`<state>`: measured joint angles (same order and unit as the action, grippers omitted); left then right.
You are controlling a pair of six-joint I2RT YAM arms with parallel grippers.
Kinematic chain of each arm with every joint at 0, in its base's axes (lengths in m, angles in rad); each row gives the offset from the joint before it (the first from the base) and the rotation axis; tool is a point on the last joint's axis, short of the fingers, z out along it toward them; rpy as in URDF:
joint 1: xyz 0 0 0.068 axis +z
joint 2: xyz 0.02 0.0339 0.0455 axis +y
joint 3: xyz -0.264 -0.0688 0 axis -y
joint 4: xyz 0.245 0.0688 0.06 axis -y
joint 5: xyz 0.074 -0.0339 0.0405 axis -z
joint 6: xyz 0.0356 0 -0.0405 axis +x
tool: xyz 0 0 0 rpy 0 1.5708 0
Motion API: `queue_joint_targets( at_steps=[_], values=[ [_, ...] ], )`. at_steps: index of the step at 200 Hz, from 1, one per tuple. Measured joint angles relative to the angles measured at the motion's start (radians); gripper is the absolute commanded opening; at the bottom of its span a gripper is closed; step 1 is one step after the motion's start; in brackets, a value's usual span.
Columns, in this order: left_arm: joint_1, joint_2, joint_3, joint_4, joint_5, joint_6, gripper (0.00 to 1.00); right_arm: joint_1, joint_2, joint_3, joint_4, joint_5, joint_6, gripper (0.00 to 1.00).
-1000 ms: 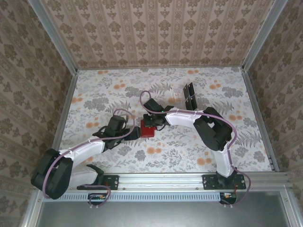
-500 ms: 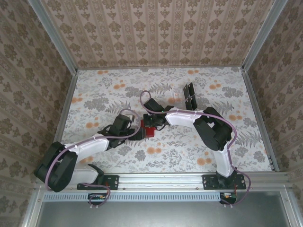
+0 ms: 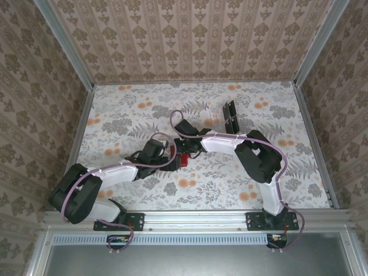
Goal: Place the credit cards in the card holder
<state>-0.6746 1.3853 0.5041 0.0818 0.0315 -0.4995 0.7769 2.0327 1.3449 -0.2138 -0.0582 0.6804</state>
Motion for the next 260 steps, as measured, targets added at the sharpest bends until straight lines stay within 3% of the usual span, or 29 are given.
queue_joint_targets(
  at_steps=[104, 260],
  values=[
    [-0.019, 0.018, -0.025, 0.071, -0.059, -0.024, 0.99, -0.028, -0.020, 0.033, -0.038, -0.006, -0.017, 0.12],
    [-0.011, -0.137, -0.017, -0.048, -0.058, -0.023, 1.00, -0.030, 0.006, 0.021, -0.027, -0.006, -0.016, 0.10]
  ],
)
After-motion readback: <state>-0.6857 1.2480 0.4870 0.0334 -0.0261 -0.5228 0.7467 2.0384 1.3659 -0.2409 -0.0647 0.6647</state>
